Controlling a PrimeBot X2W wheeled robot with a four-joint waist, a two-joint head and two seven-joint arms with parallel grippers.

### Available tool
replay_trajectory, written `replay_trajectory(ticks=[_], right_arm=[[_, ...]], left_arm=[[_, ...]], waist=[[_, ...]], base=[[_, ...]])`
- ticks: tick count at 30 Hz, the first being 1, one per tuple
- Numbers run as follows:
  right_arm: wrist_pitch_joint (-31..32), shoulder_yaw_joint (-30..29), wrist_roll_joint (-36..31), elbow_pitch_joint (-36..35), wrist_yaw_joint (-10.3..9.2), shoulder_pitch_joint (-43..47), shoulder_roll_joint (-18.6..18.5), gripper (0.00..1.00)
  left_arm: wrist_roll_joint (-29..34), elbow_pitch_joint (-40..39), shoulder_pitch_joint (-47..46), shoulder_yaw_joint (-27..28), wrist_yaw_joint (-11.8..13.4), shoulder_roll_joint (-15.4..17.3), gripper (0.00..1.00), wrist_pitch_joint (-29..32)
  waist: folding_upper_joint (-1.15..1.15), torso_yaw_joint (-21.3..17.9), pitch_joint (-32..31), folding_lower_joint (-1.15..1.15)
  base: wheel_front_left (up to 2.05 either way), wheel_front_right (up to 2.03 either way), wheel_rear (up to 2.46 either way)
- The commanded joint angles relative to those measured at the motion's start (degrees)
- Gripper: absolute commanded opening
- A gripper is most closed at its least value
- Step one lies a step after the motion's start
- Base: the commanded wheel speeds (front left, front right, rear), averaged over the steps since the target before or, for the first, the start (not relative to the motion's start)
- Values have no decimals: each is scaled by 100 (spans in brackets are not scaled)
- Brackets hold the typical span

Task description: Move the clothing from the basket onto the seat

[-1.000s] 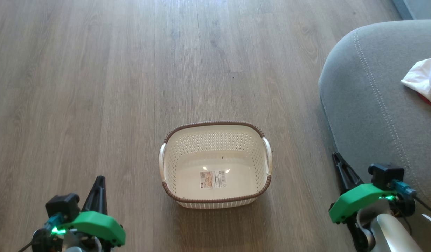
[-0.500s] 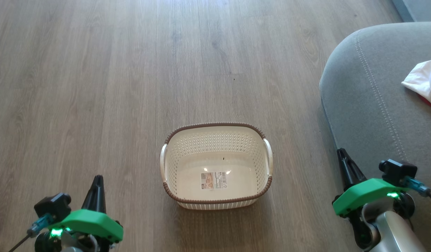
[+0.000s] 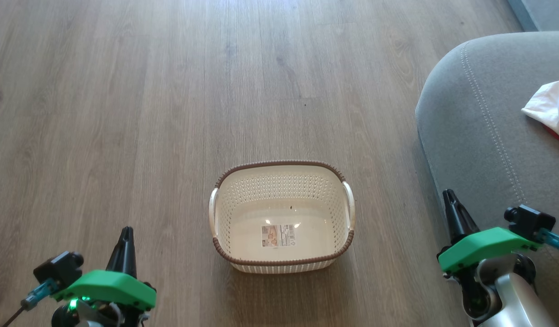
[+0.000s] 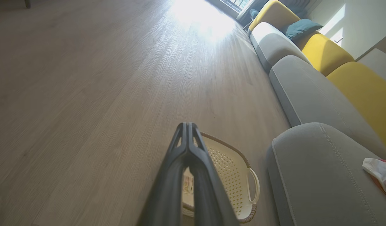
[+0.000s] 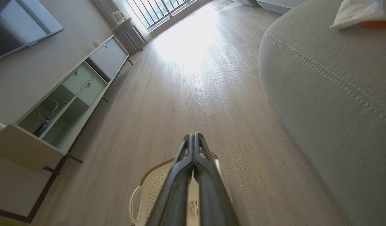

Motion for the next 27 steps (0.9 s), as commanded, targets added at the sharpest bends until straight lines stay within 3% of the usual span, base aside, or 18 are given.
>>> replay_trajectory(ticks=[1, 27], right_arm=[[56, -34, 196, -247, -1, -127, 7, 0], [495, -299, 1785, -590, -1, 23, 131, 0]], left_arm=[[-205, -225, -248, 78, -27, 45, 0, 36], [-1952, -350, -291, 138, -102, 60, 0, 464]], waist=[[0, 4, -5, 0], [0, 49, -70, 0]], base=[[0, 0, 0], [0, 0, 0]])
